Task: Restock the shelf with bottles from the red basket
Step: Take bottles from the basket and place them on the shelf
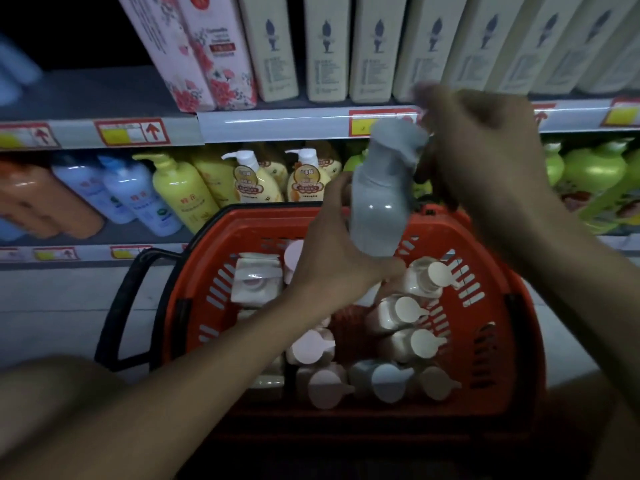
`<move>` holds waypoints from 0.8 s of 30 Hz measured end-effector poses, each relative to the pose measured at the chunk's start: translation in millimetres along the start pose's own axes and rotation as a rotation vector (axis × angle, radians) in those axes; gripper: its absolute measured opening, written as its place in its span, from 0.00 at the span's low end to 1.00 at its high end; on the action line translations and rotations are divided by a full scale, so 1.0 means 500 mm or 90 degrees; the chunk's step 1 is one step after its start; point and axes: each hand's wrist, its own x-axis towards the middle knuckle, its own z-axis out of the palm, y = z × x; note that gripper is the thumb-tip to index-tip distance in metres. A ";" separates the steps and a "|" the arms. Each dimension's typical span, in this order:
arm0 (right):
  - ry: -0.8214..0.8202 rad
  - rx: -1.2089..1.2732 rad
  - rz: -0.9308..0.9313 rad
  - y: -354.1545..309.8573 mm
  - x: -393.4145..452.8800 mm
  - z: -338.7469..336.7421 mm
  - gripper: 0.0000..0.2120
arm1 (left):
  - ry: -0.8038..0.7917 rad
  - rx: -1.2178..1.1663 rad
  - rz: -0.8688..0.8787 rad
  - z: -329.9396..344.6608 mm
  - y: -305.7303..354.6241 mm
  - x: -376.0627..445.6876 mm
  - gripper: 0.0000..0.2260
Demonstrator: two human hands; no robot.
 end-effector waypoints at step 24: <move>-0.154 0.426 0.136 0.076 -0.068 0.102 0.25 | 0.035 -0.175 -0.034 -0.182 0.086 0.056 0.21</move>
